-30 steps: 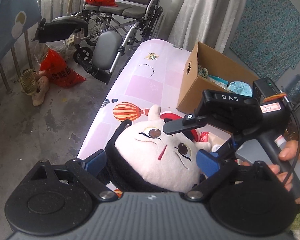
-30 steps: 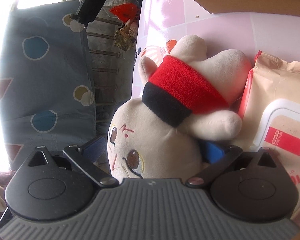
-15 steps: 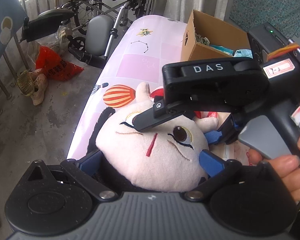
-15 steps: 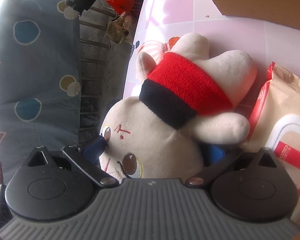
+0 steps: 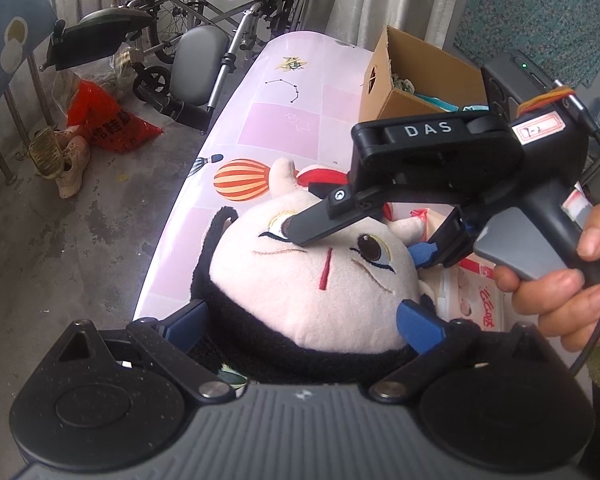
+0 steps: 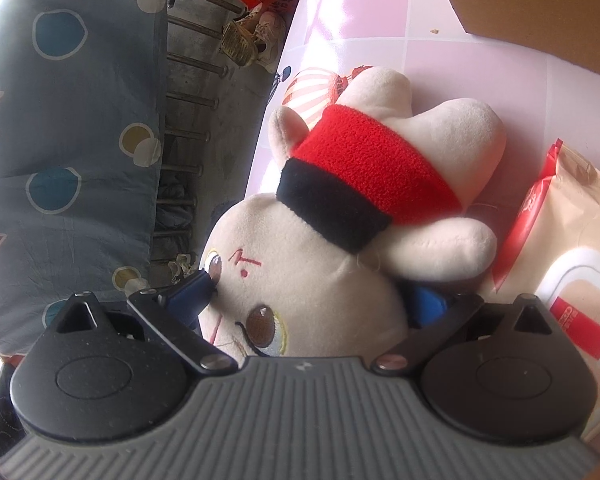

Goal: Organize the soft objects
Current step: 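Lift the plush doll off the table with both tools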

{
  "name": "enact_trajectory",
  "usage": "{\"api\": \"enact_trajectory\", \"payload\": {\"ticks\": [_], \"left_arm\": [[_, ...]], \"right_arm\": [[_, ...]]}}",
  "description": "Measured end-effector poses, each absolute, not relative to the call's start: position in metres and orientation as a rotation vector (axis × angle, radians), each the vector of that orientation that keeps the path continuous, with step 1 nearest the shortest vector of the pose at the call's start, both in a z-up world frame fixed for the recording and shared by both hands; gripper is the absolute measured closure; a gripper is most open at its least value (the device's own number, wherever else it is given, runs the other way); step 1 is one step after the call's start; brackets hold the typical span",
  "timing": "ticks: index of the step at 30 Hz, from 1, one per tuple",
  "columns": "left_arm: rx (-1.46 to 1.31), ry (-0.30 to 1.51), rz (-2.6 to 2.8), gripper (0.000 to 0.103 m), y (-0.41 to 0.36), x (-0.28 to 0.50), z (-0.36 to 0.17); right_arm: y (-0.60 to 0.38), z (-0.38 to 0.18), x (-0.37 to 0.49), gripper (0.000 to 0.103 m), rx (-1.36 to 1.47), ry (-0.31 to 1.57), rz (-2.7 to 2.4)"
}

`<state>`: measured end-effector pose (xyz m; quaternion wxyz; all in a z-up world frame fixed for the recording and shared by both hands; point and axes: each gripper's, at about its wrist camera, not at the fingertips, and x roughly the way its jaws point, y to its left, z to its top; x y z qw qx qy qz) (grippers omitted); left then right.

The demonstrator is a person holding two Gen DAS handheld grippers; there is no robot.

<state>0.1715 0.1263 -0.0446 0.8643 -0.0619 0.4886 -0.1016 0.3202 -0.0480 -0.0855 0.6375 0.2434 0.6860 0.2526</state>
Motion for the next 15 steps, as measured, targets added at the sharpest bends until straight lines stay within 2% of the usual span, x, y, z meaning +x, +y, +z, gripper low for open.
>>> {"api": "enact_trajectory", "payload": {"ticks": [15], "left_arm": [[-0.164,1.107,-0.234,0.000,0.129,0.178,-0.061]], "right_arm": [[-0.035,-0.087,0.320,0.000,0.521,1.551,0.610]]}}
